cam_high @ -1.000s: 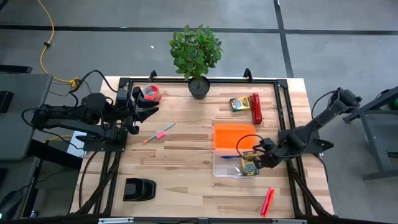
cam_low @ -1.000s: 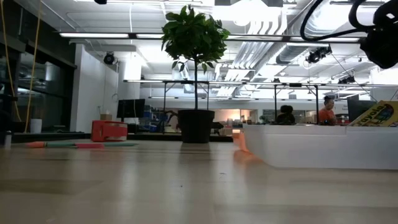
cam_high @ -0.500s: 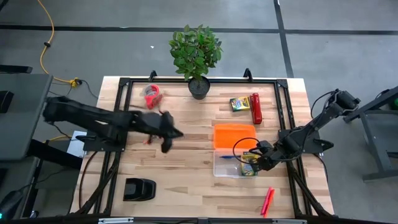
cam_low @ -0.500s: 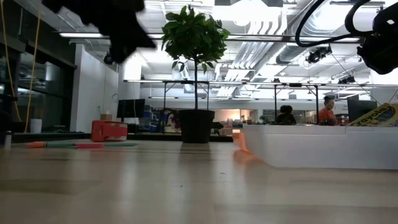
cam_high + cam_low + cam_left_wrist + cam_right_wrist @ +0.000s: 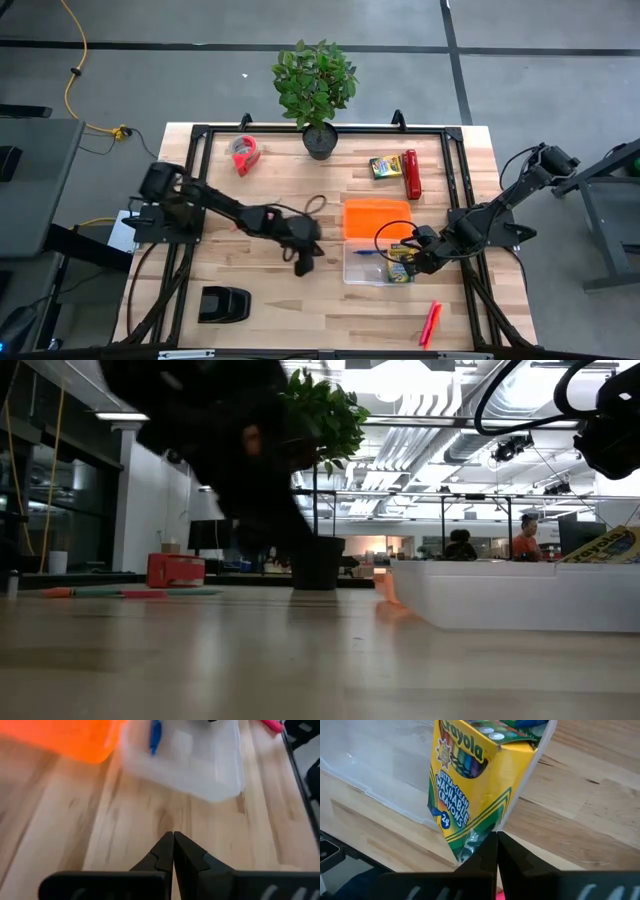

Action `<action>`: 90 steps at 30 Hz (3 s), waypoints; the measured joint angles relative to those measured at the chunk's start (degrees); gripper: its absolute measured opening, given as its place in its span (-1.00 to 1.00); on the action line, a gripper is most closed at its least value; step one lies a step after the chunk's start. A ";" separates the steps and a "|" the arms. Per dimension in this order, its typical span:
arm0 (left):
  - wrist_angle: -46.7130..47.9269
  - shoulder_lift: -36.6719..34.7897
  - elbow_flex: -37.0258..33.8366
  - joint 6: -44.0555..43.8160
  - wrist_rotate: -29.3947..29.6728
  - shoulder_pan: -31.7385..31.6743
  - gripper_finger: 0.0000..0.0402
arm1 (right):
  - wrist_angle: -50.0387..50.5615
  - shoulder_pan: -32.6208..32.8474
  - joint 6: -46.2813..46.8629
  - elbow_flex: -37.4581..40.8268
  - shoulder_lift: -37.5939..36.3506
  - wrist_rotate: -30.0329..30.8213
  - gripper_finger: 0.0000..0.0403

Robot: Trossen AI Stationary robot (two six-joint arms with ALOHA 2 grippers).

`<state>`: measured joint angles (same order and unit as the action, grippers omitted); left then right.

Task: Pack school essentials
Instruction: Put the left orange crayon box into the orange supply box

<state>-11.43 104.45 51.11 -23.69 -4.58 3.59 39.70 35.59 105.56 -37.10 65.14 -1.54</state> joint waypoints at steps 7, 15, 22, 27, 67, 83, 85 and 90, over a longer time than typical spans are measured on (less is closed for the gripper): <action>5.02 9.95 12.45 3.78 0.01 0.61 -1.00 | -0.07 0.00 0.02 0.00 0.00 0.02 -1.00; 5.39 14.39 18.17 3.79 -1.05 0.59 -1.00 | -0.61 0.00 0.13 0.00 0.00 0.06 -1.00; 5.32 14.40 18.62 3.80 -1.18 0.59 -1.00 | -1.09 0.02 2.16 0.00 0.01 2.17 -1.00; 5.39 14.40 18.62 3.92 -1.16 0.55 -1.00 | -1.07 0.02 2.19 0.00 0.16 2.98 -1.00; 5.54 14.40 18.64 2.87 -0.82 0.00 -1.00 | 1.90 -11.26 -12.02 2.78 -3.11 10.31 -1.00; 5.18 14.41 18.64 1.75 -1.75 -2.17 -1.00 | -22.97 -12.72 -19.61 -0.11 11.08 3.53 -1.00; 5.01 14.41 18.64 1.37 -3.06 -2.41 -1.00 | -23.09 -12.72 -19.71 -0.98 13.86 2.78 -1.00; 5.01 14.40 18.64 1.36 -3.56 -2.47 -1.00 | -20.59 -12.72 -20.21 -3.07 16.54 1.05 -1.00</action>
<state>-6.42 118.85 69.76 -22.33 -8.14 1.13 19.12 22.87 85.35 -40.17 81.69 -0.49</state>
